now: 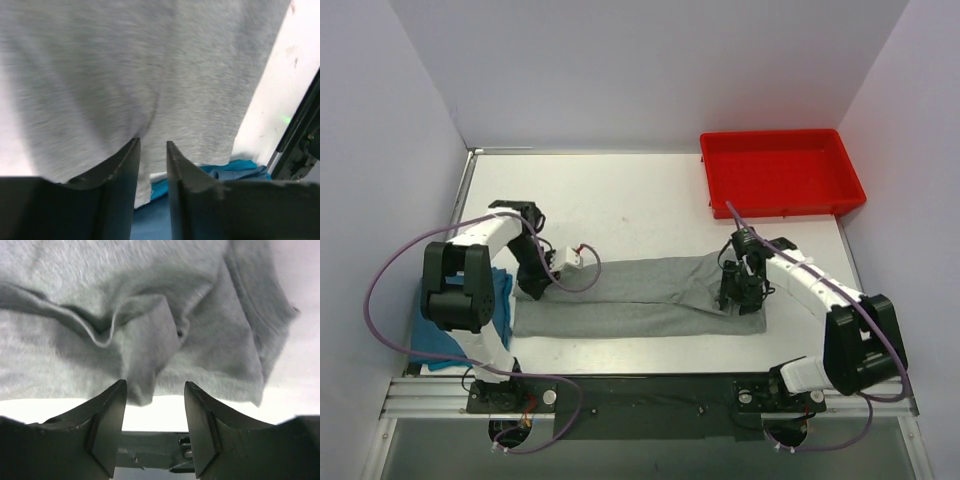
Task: Fold and stack the t-shirts
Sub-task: Fold the other side of the tshirt into a rectangle
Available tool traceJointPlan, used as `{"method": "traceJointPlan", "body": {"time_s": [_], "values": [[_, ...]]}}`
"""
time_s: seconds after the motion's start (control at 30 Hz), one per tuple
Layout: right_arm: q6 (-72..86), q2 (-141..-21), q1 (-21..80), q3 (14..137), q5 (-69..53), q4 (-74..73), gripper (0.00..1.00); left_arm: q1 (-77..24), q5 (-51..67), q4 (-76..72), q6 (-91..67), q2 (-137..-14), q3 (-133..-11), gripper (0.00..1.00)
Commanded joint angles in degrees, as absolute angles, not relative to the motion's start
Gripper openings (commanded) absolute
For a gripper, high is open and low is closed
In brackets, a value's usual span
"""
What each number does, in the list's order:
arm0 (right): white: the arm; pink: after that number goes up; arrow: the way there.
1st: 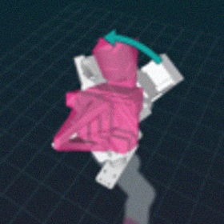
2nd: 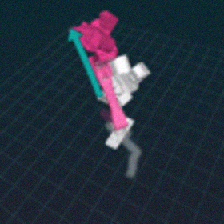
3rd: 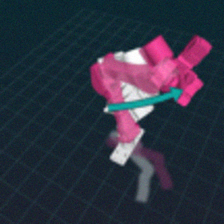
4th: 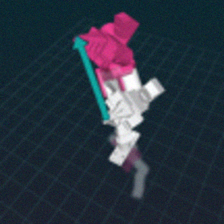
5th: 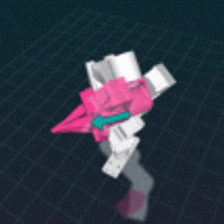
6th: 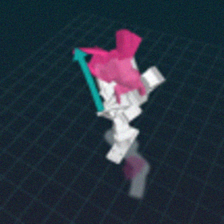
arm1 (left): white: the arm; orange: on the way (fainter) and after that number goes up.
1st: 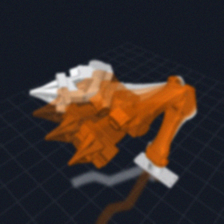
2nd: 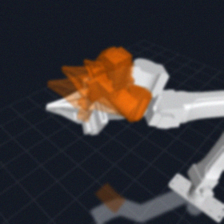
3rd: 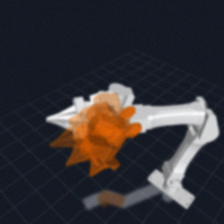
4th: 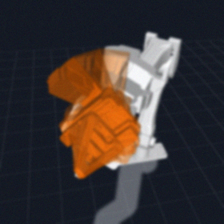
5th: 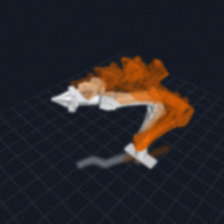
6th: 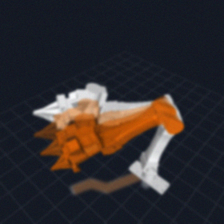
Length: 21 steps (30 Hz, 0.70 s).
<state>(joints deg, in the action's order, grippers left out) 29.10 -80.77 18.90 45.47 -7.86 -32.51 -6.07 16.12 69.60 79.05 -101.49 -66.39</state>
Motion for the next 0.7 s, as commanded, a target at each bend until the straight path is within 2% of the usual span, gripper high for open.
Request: {"method": "traceJointPlan", "body": {"time_s": [0.0,0.03,0.13,0.23,0.3,0.37,0.47,0.67], "values": [[30.0,-69.5,14.6,46.8,-7.7,-41.0,0.47,-7.2,26.6,73.4,77.3,-100.2,-79.9,0.43],[29.3,-67.6,13.3,47.2,-9.9,-40.9,0.48,-8.9,27.9,74.1,76.4,-100.2,-83.6,0.48],[27.6,-64.4,8.3,48.7,-11.9,-38.6,0.46,-14.6,34.9,73.2,67.5,-101.9,-90.8,0.52],[25.8,-69.8,7.6,50.3,-12.1,-35.0,0.36,-25.0,39.6,67.0,55.0,-103.9,-94.6,0.52],[25.3,-73.8,7.6,51.2,-14.0,-32.1,0.32,-30.9,40.9,56.6,42.6,-105.6,-95.4,0.52],[25.1,-76.1,7.6,51.2,-15.2,-28.5,0.3,-35.4,41.4,47.3,31.2,-107.2,-95.3,0.52],[23.9,-78.7,7.6,51.2,-15.2,-25.7,0.31,-39.7,41.2,37.3,17.0,-110.6,-95.6,0.59],[21.8,-84.5,7.6,51.2,-14.4,-23.1,0.31,-47.3,35.8,31.1,7.9,-117.8,-97.3,0.61]]}}
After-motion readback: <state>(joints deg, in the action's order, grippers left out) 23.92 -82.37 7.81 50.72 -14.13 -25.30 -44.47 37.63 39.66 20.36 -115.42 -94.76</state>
